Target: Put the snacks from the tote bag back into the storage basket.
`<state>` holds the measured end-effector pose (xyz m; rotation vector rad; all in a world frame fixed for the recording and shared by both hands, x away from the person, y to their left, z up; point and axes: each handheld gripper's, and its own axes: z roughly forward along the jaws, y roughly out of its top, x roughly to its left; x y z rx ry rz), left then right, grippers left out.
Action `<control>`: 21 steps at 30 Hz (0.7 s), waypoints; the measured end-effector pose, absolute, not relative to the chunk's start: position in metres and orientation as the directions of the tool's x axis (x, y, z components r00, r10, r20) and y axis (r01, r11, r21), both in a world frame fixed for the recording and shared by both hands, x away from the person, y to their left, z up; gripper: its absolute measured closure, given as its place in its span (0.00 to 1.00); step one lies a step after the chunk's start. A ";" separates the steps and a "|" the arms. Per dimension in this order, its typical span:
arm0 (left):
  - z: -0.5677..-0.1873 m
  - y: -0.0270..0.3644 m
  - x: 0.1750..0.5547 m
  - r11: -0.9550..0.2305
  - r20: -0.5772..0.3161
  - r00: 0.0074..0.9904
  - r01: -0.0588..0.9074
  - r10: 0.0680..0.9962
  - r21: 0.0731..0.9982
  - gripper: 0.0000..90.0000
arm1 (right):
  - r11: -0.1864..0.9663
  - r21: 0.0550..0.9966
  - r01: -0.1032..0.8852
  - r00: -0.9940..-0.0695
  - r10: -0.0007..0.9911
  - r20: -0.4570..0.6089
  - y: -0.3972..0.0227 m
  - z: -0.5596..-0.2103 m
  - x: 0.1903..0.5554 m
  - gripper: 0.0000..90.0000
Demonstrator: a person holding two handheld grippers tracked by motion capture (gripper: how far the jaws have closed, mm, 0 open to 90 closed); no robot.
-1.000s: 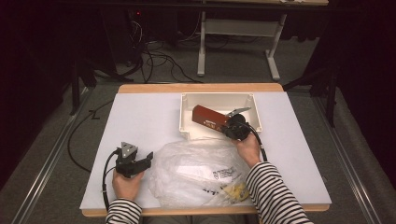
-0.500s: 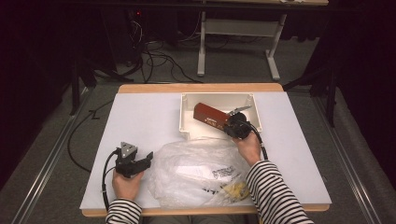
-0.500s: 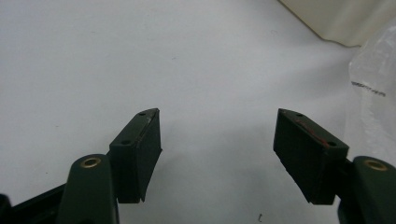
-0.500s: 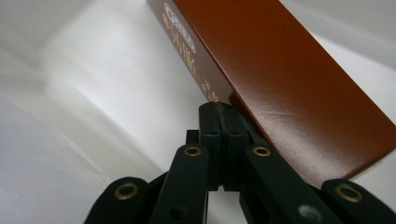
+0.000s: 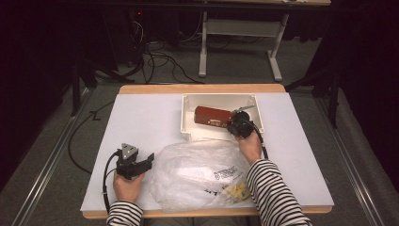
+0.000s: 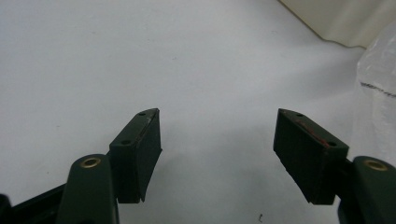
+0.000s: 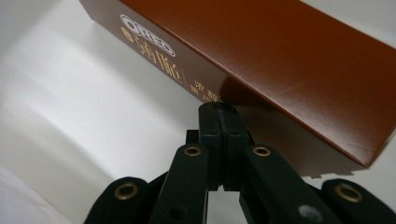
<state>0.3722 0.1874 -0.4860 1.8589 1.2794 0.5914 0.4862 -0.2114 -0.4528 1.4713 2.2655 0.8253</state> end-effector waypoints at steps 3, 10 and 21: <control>-0.486 0.187 0.372 -0.181 -0.056 0.382 0.557 0.923 0.811 0.36 | 0.296 0.613 0.732 -0.407 0.912 0.046 -0.212 -0.452 0.490 1.00; -0.486 0.188 0.372 -0.172 -0.063 0.378 0.557 0.924 0.813 0.36 | 0.286 0.609 0.740 -0.387 0.921 0.037 -0.210 -0.453 0.496 1.00; -0.486 0.188 0.372 -0.175 -0.061 0.381 0.554 0.923 0.814 0.36 | 0.302 0.679 0.669 -0.445 0.895 0.040 -0.217 -0.433 0.475 0.97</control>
